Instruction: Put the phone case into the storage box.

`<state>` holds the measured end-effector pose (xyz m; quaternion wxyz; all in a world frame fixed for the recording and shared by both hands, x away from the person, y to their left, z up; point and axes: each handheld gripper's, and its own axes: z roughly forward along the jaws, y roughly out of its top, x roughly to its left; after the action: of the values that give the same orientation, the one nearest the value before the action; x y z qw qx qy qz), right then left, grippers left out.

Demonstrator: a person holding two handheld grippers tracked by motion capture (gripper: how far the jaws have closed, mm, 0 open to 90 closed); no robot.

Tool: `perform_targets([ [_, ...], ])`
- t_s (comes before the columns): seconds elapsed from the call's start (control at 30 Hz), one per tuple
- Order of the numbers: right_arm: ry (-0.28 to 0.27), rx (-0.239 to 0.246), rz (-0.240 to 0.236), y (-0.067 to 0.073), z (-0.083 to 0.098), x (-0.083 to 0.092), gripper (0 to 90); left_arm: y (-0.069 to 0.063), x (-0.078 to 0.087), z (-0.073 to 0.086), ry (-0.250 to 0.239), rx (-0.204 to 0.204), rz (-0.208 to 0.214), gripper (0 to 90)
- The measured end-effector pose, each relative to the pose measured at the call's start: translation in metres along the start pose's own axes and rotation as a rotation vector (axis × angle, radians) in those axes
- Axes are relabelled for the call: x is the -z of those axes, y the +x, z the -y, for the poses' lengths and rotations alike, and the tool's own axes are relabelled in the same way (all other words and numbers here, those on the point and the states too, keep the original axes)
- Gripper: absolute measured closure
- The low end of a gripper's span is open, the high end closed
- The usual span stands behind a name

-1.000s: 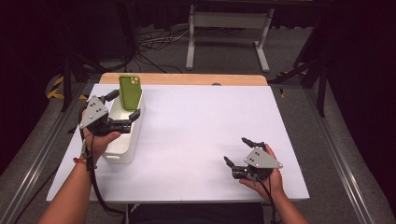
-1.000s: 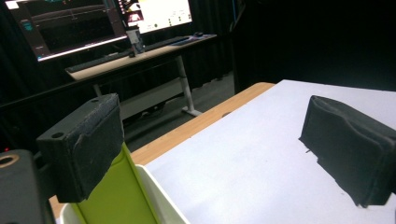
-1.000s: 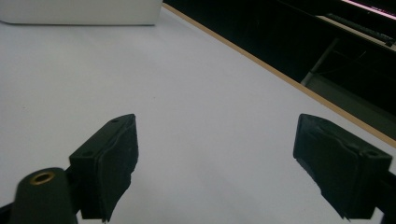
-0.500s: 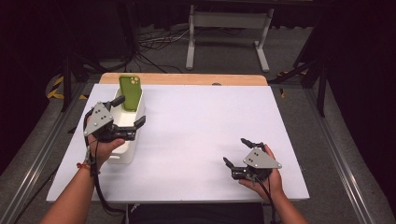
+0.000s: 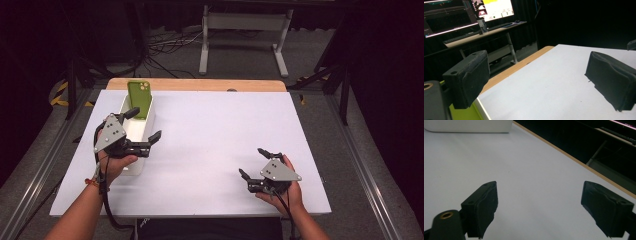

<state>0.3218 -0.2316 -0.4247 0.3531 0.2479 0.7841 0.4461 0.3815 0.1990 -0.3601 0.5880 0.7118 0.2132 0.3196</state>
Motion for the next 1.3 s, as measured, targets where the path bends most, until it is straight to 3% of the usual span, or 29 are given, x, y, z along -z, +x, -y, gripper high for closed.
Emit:
perform_targets([
  [0.43,0.0,0.005,-0.005,0.001,0.0,0.001,15.0,-0.017,-0.004,-0.002,-0.006,-0.014,0.041,5.9],
  [1.3,-0.011,0.028,0.003,0.003,-0.003,0.005,15.0,-0.045,-0.01,0.013,0.065,-0.058,0.116,6.0],
])
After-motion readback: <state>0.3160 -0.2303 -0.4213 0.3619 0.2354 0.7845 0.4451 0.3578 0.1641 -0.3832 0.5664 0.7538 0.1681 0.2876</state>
